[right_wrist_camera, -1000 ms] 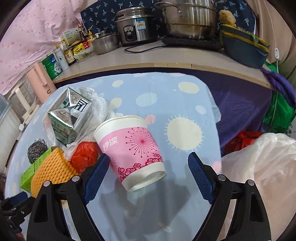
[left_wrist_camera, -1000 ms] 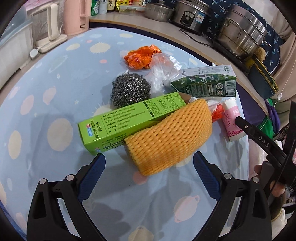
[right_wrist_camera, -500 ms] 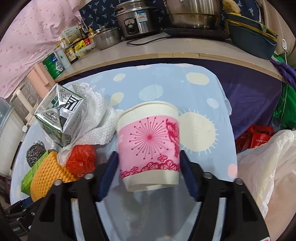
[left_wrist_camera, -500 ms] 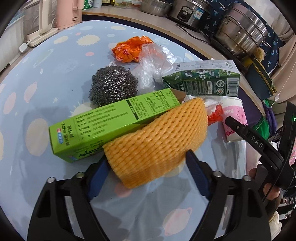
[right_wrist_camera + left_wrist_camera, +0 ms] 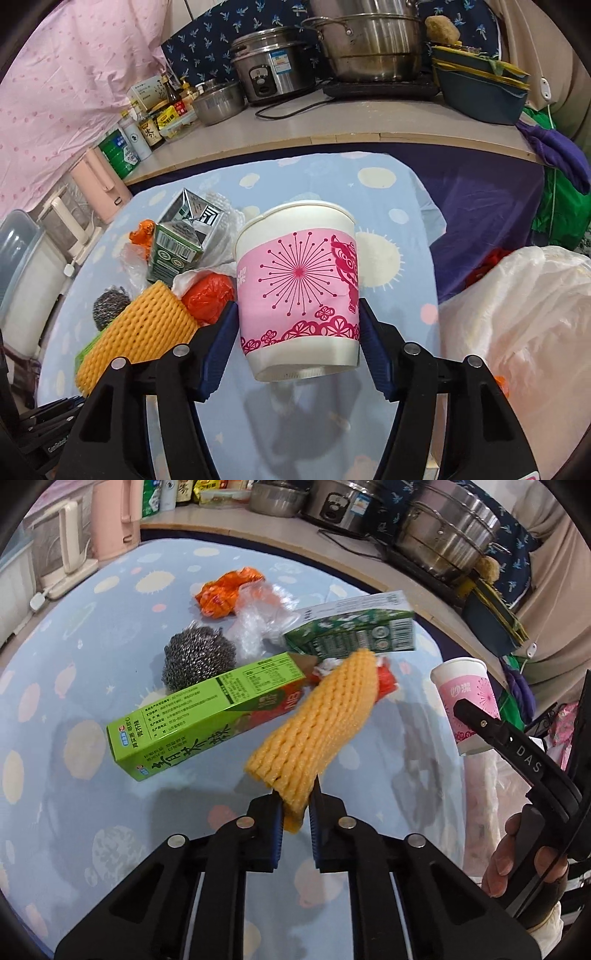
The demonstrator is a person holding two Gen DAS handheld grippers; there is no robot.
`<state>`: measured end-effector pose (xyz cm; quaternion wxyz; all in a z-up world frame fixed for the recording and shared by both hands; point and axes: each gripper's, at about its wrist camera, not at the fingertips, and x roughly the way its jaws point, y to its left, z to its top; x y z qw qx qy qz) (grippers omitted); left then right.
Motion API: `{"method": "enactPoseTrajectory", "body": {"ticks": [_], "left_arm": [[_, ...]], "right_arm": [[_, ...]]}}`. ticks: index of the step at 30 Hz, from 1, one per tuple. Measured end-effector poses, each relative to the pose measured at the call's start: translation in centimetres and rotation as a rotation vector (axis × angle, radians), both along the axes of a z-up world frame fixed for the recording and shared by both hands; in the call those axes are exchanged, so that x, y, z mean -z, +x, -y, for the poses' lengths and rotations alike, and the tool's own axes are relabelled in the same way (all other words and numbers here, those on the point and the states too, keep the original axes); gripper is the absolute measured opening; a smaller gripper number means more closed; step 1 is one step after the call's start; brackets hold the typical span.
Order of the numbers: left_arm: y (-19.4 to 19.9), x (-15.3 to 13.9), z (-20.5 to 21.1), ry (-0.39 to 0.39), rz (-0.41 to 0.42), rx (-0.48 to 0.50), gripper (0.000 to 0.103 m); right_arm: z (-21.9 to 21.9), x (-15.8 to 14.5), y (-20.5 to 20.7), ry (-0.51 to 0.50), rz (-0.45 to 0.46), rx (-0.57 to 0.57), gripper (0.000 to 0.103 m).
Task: Collect trash
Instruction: 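Carry the cup and mesh sleeve over the bin and release both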
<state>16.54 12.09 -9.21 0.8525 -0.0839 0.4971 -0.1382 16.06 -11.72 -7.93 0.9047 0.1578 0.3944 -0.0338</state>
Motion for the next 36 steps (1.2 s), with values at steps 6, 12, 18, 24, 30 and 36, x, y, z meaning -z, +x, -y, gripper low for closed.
{"method": "enactPoseTrajectory", "body": {"ticks": [6,12,18,24,30,36], "left_arm": [[-2.4,-3.2,1.3,0.011,0.053,0.053,0.010],[-5.5,-6.3,3.8,0.052,0.123,0.132,0.010],[-8.4,-8.6,7.1,0.086,0.171,0.221,0.010],[-10.5,-9.8,10.3,0.095,0.200,0.301,0.010],[-12.4,-10.5,13.6,0.106,0.222,0.380,0.010],[-13.4,-10.4,16.9,0.106,0.209,0.444,0.010]], "right_arm": [[0.7,-2.5,-3.5,0.000,0.001,0.027,0.061],[1.7,-5.2,-7.6,-0.037,0.007,0.070,0.061],[3.6,-7.9,-11.4,-0.065,0.013,0.129,0.061],[5.8,-9.9,-15.0,-0.092,0.011,0.198,0.061],[9.1,-10.0,-18.2,-0.089,-0.020,0.288,0.061],[12.1,-9.5,-20.8,-0.080,-0.055,0.363,0.061]]}}
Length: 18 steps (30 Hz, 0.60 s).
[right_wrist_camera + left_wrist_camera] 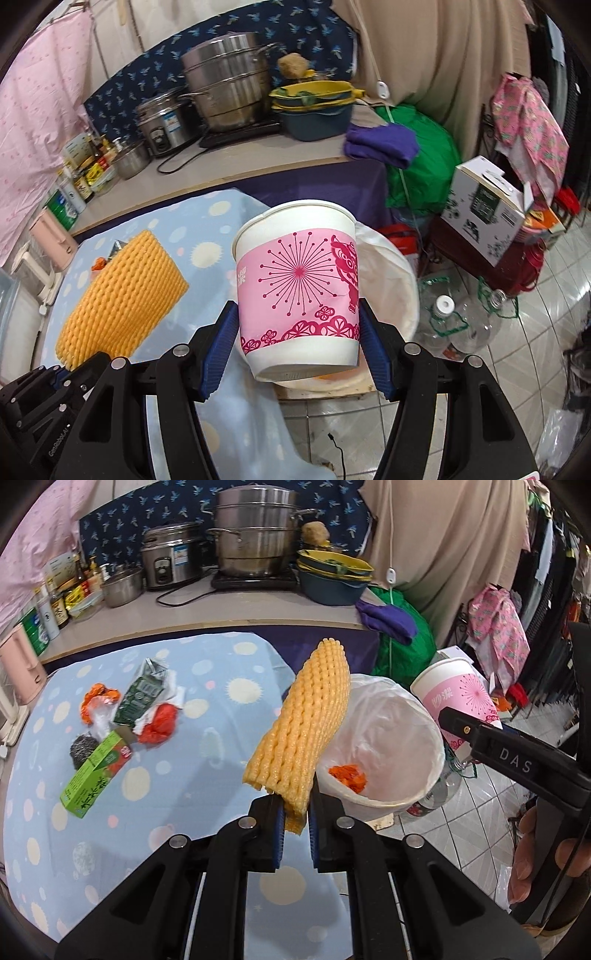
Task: Collect trash
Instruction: 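Carry the cup and mesh sleeve over the bin and release both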
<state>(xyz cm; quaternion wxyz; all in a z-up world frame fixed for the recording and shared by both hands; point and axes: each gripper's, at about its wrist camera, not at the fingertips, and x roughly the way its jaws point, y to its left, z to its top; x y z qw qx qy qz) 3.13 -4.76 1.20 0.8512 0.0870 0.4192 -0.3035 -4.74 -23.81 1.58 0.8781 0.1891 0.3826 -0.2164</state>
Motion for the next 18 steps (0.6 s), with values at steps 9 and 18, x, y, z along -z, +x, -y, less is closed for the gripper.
{"method": "enactPoseTrajectory", "body": {"ticks": [9,18], "left_arm": [[-0.3,0.8,3.9,0.022,-0.007,0.038,0.010],[0.7,1.8,7.0,0.065,0.003,0.038,0.010]], "right_arm": [[2.2,2.0,-0.8,0.043,-0.030,0.027,0.061],[3.5,3.7,0.7,0.056,-0.064,0.030,0.061]]}}
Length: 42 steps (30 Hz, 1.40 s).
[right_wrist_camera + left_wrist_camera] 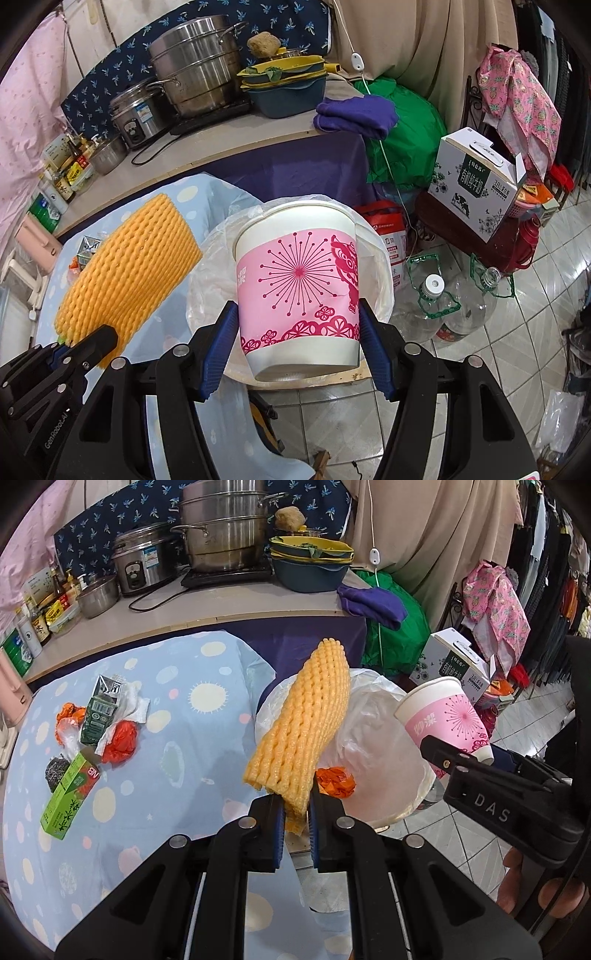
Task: Collect trash
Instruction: 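Carry the cup and mesh sleeve over the bin and release both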
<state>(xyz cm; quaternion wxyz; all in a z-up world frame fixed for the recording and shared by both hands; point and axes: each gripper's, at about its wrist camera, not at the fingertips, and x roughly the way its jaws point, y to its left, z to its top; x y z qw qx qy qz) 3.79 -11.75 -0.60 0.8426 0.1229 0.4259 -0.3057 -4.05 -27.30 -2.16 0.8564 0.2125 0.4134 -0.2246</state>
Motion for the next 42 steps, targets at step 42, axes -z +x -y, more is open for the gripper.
{"method": "enactPoseTrajectory", "body": {"ticks": [42], "left_arm": [[2.9,1.3,3.1,0.020,-0.005,-0.039,0.041]], "right_arm": [[2.4,0.7,2.5,0.005,-0.014,0.047,0.064]]}}
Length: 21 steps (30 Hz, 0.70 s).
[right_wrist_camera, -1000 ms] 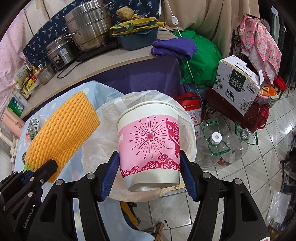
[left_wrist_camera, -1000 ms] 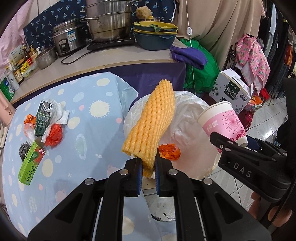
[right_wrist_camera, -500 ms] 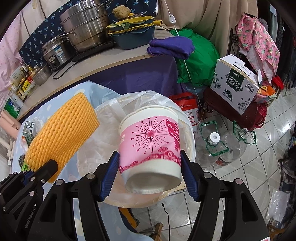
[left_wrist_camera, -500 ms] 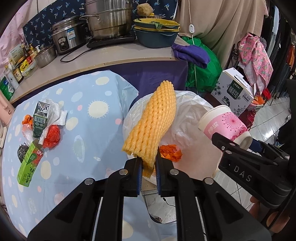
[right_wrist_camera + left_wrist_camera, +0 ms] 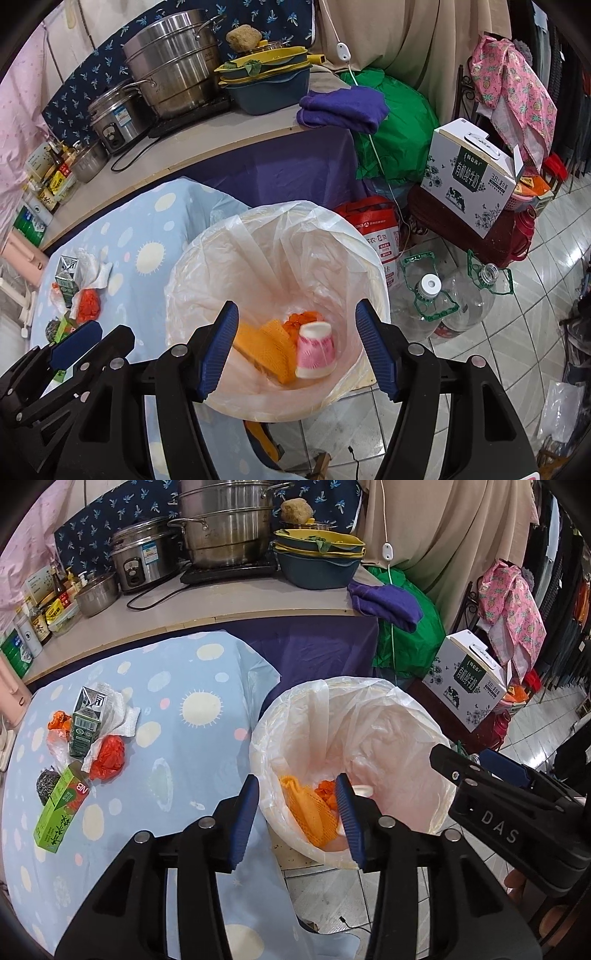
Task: Collect trash
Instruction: 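Carry the cup and mesh sleeve over the bin and release both, then grasp the red plastic bag with the right gripper while the left gripper grasps the green toothpaste box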
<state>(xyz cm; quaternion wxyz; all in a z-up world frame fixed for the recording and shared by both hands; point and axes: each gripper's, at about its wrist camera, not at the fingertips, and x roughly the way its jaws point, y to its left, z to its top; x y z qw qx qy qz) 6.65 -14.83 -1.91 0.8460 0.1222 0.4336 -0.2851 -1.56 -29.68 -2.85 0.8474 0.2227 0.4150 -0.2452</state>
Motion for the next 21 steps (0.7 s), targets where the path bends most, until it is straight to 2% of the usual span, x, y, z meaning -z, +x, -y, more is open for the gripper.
{"method": "enactPoseTrajectory", "body": {"ticks": [12,14,16,21], "left_arm": [[1.2,-1.2,-2.3,-0.040,0.007,-0.050,0.043],[1.2,-1.4,-2.8,-0.048,0.010,-0.060,0.046],[1.3,-1.7,-3.5,-0.060,0.017,-0.074,0.056],[1.8,-2.3,-6.4,-0.080,0.040,-0.124,0.070]], "right_arm": [[-0.7,-1.0,0.1,-0.007,0.025,-0.007,0.064],[-1.0,-1.3,0.2,-0.010,0.032,-0.013,0.065],[-1.4,-1.6,0.3,-0.013,0.042,-0.017,0.069],[-3.1,-2.3,1.2,-0.021,0.058,-0.054,0.070]]}}
